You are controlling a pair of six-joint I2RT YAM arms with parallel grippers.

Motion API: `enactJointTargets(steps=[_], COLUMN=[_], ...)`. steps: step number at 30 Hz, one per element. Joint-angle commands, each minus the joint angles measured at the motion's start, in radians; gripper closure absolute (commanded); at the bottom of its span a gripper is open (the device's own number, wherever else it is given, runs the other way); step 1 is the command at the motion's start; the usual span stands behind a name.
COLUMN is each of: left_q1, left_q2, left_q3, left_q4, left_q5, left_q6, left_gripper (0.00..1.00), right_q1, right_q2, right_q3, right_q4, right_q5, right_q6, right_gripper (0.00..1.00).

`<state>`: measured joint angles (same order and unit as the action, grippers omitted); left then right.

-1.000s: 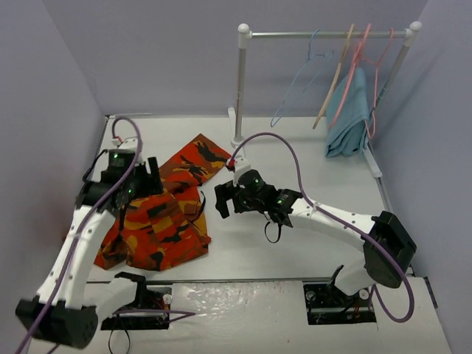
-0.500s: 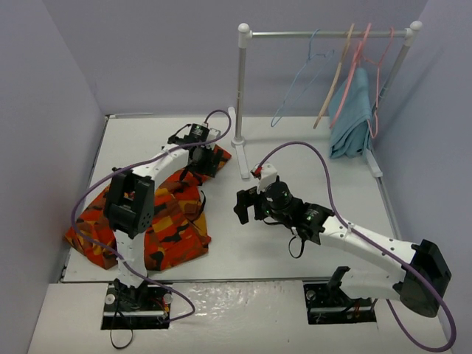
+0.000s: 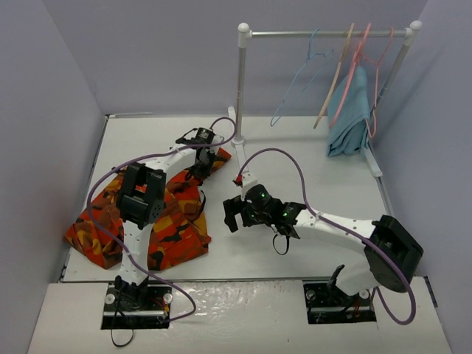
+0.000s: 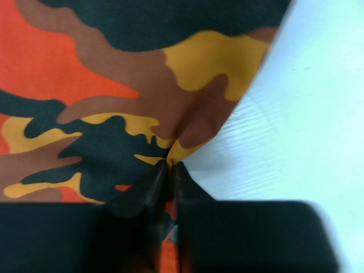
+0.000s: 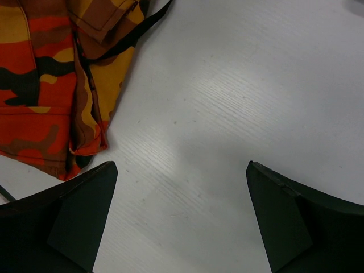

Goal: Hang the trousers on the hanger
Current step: Move the trousers to the center of the board

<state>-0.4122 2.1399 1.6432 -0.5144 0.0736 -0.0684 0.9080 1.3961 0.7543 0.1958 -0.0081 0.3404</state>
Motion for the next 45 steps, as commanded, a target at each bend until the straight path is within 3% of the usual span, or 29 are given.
enactJointTargets(steps=[1, 6, 14, 18, 22, 26, 28, 29, 39, 45], left_q1=[0.031, 0.083, 0.176, 0.223, 0.263, 0.294, 0.311, 0.321, 0.467, 0.595], left_q2=[-0.034, -0.129, -0.269, -0.325, -0.371, -0.418, -0.444, -0.453, -0.505, -0.511], left_q3=[0.007, 0.011, 0.008, -0.022, -0.031, -0.027, -0.008, 0.007, 0.273, 0.489], left_q4=[0.000, -0.016, -0.080, -0.107, -0.131, -0.142, -0.158, -0.170, -0.295, -0.350], left_q5=[-0.093, -0.155, -0.191, -0.187, -0.192, -0.189, -0.188, -0.186, -0.186, -0.103], left_q6=[-0.024, -0.077, -0.145, -0.179, -0.197, -0.203, -0.204, -0.205, -0.197, -0.273], left_gripper=[1.00, 1.00, 1.00, 1.00, 1.00, 1.00, 1.00, 1.00, 1.00, 1.00], right_q1=[0.067, 0.133, 0.150, 0.152, 0.152, 0.152, 0.149, 0.148, -0.034, -0.109], right_q2=[0.134, 0.332, 0.488, 0.552, 0.549, 0.539, 0.512, 0.496, 0.095, -0.258], right_q3=[0.123, 0.211, 0.304, 0.316, 0.280, 0.260, 0.256, 0.253, 0.260, 0.316], right_q4=[0.153, 0.216, 0.307, 0.312, 0.324, 0.322, 0.296, 0.285, -0.007, -0.267], right_q5=[-0.044, -0.047, 0.042, 0.050, 0.017, -0.032, -0.024, -0.008, 0.240, 0.420], right_q6=[-0.013, -0.046, -0.044, -0.061, -0.058, -0.067, -0.079, -0.085, -0.181, -0.199], right_gripper=[0.06, 0.07, 0.11, 0.21, 0.39, 0.76, 0.96, 1.00, 1.00, 1.00])
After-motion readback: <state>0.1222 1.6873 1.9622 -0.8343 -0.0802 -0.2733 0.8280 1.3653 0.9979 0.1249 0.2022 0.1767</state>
